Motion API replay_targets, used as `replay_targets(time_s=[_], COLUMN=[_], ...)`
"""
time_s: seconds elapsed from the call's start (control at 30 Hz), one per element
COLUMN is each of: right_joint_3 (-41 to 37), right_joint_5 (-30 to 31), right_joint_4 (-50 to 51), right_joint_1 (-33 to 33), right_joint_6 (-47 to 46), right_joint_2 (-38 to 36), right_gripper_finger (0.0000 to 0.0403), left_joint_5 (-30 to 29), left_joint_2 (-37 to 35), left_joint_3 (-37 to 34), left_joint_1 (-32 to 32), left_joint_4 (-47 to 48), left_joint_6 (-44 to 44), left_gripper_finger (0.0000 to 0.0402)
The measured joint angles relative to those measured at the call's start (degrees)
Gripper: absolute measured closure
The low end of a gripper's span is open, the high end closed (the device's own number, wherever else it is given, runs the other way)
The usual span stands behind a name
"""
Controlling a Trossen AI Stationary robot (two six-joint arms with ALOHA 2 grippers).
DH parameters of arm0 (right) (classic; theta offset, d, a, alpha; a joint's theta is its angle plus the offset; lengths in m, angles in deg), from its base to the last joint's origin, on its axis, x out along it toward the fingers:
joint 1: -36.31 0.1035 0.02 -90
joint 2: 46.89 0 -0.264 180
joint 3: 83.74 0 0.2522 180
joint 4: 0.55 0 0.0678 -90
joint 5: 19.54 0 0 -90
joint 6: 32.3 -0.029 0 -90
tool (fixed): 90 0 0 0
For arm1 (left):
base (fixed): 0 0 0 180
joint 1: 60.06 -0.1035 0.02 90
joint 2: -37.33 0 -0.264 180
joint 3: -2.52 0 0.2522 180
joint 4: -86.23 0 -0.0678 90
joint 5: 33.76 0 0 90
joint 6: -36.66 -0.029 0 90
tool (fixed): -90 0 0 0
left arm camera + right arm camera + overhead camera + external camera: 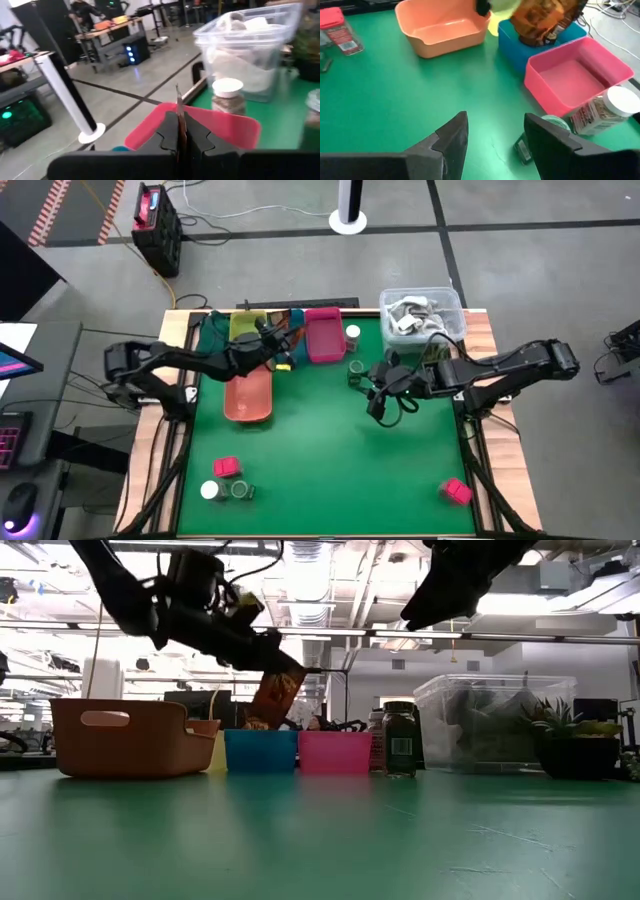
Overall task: Sort spices by type
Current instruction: Put the orange spice bag into the blue bin
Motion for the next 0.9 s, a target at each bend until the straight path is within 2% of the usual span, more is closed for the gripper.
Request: replay_targets(time_s=[0.2, 0.47, 0.9], right_joint_3=[0.0, 0.0, 0.0], right_joint_5=[0.0, 0.0, -0.1], right_joint_4=[-0.5, -0.5, -0.5], right_joint_1=[1.4, 2.5, 2.5], right_joint_6=[0.1, -0.1, -0.5], right_joint_2=[0.0, 0.0, 0.0], right_gripper_finger=[0.0181, 0.0181, 0.0181], left_joint_5=[-0.3, -2.3, -2.7], left_joint_2=[7.7, 15.6, 17.3], left_joint_3=[0.0, 0.1, 0.3], left_joint_1=[-3.2, -4.2, -4.2], left_joint_4=[-8.2, -17.5, -11.3], left_joint_6=[1.8, 1.9, 4.7], left_gripper_finger=[0.0401, 0.0401, 0.0393])
